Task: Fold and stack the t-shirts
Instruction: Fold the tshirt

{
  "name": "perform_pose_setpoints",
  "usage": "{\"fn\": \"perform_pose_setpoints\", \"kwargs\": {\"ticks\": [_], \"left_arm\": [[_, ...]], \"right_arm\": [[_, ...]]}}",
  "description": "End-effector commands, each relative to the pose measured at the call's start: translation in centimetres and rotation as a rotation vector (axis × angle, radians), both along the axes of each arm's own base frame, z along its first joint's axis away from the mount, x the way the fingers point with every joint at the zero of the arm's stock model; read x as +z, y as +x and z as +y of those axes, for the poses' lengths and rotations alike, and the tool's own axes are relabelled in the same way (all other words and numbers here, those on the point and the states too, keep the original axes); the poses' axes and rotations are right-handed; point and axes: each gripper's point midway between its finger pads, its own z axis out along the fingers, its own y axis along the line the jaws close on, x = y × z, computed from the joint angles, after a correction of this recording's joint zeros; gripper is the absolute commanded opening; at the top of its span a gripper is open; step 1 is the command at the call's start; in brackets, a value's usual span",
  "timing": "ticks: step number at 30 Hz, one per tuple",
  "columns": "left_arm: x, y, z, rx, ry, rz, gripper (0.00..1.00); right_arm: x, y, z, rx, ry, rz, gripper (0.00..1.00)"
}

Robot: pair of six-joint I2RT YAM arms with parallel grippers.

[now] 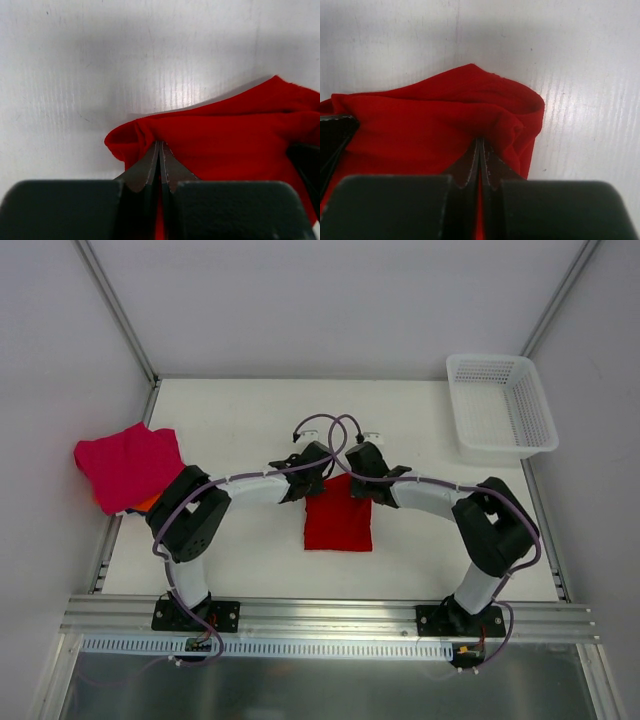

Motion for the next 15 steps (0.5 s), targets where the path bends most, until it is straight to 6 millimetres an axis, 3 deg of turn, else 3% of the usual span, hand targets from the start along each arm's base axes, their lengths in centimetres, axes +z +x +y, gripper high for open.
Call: {"fn": "perform_pose_setpoints", "kwargs": {"ticks": [1,6,9,13,14,15], "left_arm": [[-1.8,-0.9,0.4,0.01,-0.002,0.039,0.0],[-2.7,-1.0,1.0,0.024,0.015,0.048,0.0],[-1.3,-0.3,0.9,0.019,0.015,0.005,0.0],[4.2,1.1,0.3,-0.001,-0.028,-0.111,0.0],[7.0,1.2,0.4,-0.004,-0.062,-0.165,0.0],[8.4,1.2,0.6,0.0,-0.077,-0.194,0.0]], "right_arm": [[0.2,0.2,0.8,0.007,0.037,-0.001,0.01],[-0.3,-0.1,-0.1,-0.006,0.011,0.001,0.0],[0.3,0.2,-0.1,-0.003,0.008,-0.018,0.01],[3.0,1.2,0.3,0.023,0.022,-0.095,0.01],[4.7,1.5,0.2,0.033,0.03,-0.136,0.01],[5.6,1.5,0.2,0.039,0.034,-0.155,0.02]]}}
